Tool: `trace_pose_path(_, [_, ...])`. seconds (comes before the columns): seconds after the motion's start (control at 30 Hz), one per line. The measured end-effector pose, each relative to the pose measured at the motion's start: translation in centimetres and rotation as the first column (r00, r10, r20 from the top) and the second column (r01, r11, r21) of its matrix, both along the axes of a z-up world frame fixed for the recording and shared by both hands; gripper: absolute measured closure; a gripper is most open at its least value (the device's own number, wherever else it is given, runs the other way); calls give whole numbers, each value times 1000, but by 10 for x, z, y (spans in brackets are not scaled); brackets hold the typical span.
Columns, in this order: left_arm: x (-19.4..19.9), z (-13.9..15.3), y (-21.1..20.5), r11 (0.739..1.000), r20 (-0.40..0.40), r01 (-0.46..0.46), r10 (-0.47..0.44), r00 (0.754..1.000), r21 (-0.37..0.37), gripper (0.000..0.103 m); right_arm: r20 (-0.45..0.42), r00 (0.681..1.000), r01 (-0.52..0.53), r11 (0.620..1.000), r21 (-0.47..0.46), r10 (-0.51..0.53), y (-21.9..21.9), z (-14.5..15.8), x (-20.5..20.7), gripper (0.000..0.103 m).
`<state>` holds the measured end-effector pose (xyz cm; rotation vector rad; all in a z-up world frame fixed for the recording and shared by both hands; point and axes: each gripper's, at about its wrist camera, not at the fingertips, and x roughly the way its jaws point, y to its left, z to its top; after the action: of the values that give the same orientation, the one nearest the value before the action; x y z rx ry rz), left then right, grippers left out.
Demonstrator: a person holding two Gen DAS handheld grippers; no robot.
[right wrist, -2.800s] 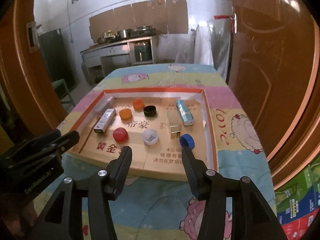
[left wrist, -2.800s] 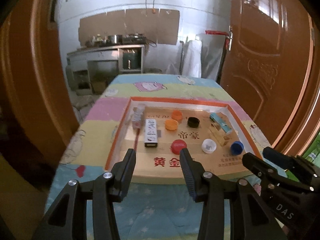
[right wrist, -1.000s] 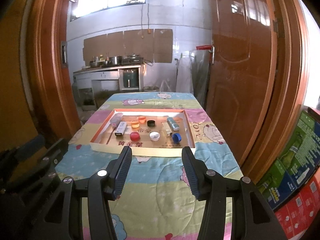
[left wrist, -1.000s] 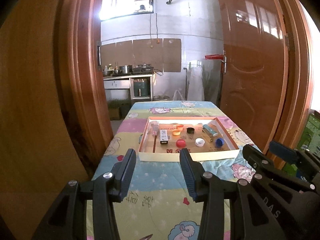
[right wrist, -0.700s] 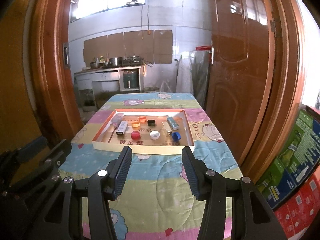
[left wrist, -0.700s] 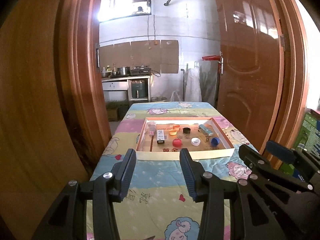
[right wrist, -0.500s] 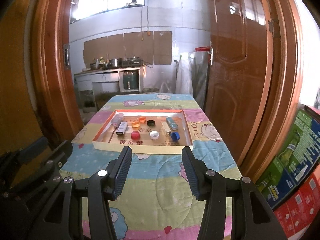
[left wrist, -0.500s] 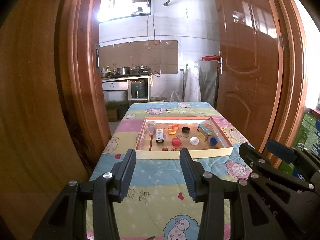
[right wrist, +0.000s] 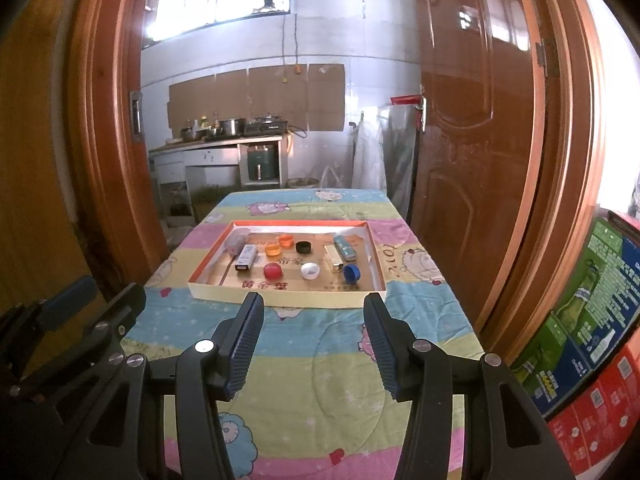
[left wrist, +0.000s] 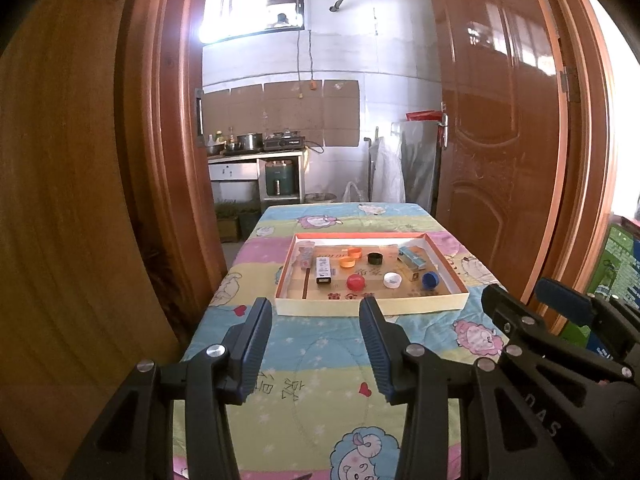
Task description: Organize rigid objects
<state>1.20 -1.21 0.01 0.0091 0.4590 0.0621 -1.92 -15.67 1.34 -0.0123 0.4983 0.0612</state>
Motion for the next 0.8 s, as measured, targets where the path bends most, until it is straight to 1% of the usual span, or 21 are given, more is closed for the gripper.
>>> trace_pose_path(0.8, [-1, 0, 0, 1000, -2, -5, 5, 1000, 6, 58, -5, 1000, -2, 1000, 1, 2, 2, 0, 0, 49])
